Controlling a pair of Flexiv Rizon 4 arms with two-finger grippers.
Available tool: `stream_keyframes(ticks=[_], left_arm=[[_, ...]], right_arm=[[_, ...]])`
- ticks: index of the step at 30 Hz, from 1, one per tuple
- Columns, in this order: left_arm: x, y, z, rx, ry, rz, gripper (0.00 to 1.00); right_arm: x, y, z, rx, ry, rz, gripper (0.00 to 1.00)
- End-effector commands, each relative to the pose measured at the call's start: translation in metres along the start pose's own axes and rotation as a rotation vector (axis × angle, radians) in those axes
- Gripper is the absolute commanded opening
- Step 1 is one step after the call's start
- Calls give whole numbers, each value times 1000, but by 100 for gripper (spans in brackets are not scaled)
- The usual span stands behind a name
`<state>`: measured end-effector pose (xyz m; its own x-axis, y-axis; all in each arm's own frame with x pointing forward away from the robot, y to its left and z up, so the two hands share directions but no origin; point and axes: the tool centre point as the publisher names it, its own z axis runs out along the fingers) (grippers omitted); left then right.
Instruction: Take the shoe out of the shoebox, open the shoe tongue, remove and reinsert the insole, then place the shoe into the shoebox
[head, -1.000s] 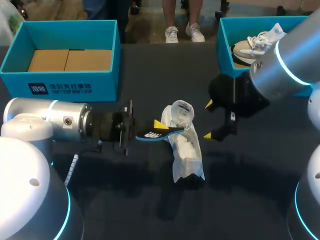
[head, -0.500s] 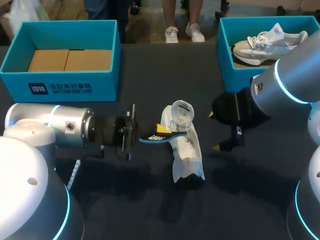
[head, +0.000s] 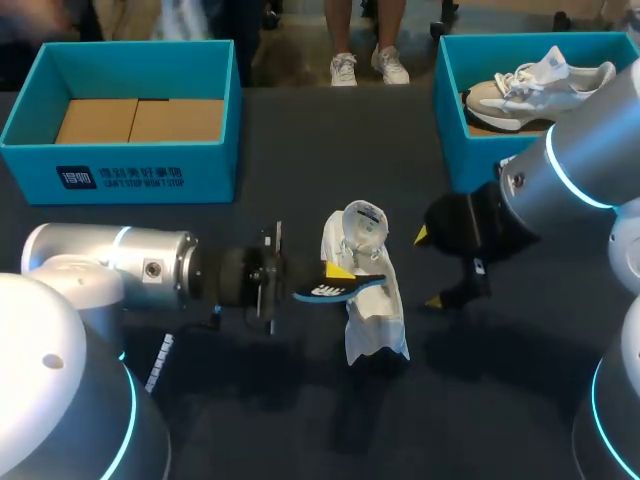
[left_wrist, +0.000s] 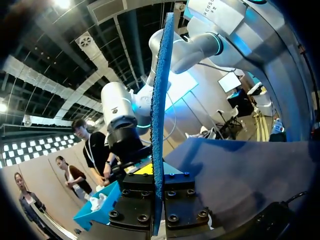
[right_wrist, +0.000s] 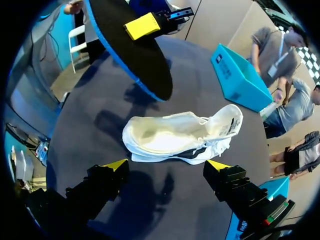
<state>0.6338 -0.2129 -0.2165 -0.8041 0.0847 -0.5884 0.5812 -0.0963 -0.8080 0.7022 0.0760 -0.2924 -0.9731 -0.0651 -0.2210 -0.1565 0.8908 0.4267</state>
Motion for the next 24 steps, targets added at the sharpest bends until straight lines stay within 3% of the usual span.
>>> stream_keyframes(ticks=[1, 12, 24], left_arm=[[0, 1, 5, -5, -3, 0, 0], [1, 15, 5, -30, -20, -11, 0], [5, 16, 7, -70, -46, -5, 0]], right_arm=[[-1, 6, 14, -3, 4, -2, 100], [-3, 4, 16, 24, 14, -23, 100], [-4, -3, 14, 29, 11, -42, 100]])
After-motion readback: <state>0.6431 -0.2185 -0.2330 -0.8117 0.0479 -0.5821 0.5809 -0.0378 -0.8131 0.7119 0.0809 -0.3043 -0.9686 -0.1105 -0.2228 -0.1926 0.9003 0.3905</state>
